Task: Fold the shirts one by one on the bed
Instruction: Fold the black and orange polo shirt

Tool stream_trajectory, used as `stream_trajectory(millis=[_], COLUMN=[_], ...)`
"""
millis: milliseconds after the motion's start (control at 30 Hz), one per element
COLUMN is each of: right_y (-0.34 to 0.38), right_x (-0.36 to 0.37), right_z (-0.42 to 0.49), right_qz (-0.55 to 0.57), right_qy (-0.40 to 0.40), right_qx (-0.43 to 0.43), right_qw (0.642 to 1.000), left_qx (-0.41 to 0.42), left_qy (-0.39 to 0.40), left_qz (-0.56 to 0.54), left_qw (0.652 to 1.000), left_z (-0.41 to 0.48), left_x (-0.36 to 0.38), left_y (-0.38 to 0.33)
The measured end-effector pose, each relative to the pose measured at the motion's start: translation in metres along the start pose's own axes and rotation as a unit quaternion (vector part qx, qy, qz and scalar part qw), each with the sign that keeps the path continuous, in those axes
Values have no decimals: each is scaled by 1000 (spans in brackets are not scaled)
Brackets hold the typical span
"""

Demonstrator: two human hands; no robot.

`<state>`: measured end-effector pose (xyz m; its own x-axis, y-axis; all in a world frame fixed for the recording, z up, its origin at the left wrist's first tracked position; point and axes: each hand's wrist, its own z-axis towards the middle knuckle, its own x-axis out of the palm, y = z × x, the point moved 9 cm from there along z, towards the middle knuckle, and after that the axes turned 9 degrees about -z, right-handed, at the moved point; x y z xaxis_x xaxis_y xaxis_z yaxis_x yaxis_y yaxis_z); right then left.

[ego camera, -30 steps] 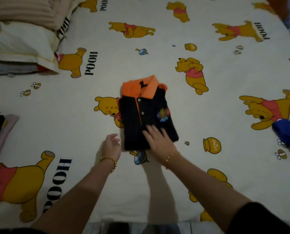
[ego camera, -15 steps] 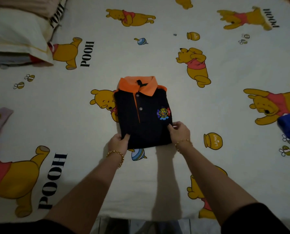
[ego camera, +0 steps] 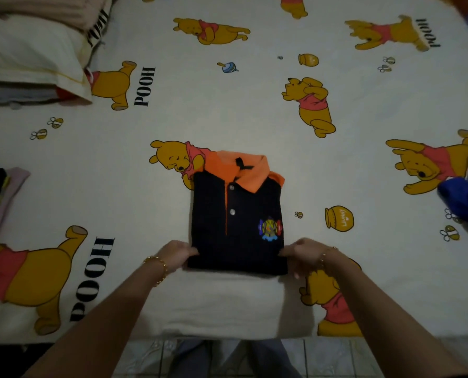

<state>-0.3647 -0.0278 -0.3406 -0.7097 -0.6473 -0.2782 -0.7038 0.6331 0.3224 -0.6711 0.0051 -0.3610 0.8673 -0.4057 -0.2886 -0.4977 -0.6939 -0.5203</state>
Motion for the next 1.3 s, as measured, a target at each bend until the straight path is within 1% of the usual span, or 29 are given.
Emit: stream_trajectory(millis=[33,67,100,133,167,233,300,367,433,533,600,667,733,800,867,933,1000,1067,1100,1133,1200,1267,1300], right_y=[-6,-10,-9,-5,0,15,30,43,51,58,61,64,68,74,78,80,80,86,93,102,121,136,139], right_x=[9,13,10,4,-6,-26,-43,-56,-69,-87,-95,-99,-105,-113,-119,-121,-122,-126,-129,-131,-133,-134,-134], right_z=[-4,-5,-4,0,4,11,17,20,23,27,33,43,46,43,40,46,55,57,56,54,52,53,56], right_qz=[-12,-12,0,15,26,27,27,44,94,128,132,117,120,140,154,155,147,132,110,81,21,-26,-41], right_qy=[30,28,-1,-46,-93,-172,-228,-267,-309,-377,-393,-391,-410,-446,-469,-466,-456,-464,-476,-487,-497,-495,-488], right_qx=[13,17,12,1,-12,-26,-27,-34,-41,-32,-12,-5,-11,-38,-64,-67,-65,-83,-97,-113,-140,-138,-121], right_qw=[999,999,1000,999,995,984,973,962,945,917,910,913,904,883,867,869,875,872,867,862,856,857,864], left_qx=[-22,-37,-43,-35,-15,39,74,88,96,101,84,69,78,110,119,108,97,104,125,156,230,296,319], left_qy=[20,32,37,30,7,-65,-124,-172,-201,-214,-217,-214,-226,-267,-313,-326,-311,-312,-329,-352,-374,-350,-324], left_qz=[6,6,2,-8,-15,-17,-21,-34,-58,-101,-119,-118,-113,-123,-131,-119,-112,-120,-105,-65,44,136,177], left_qw=[1000,999,998,999,1000,997,989,981,973,966,965,967,964,949,933,932,939,937,930,921,897,878,873], left_z=[-4,-9,-11,-12,-10,-4,2,8,15,23,36,47,50,50,47,51,60,66,65,63,56,55,56], left_x=[1,2,2,1,-3,-17,-28,-34,-36,-37,-40,-41,-43,-47,-51,-51,-48,-51,-56,-61,-63,-54,-46], left_y=[8,14,17,16,10,-9,-30,-47,-64,-89,-95,-100,-107,-115,-114,-109,-104,-108,-116,-127,-156,-187,-201])
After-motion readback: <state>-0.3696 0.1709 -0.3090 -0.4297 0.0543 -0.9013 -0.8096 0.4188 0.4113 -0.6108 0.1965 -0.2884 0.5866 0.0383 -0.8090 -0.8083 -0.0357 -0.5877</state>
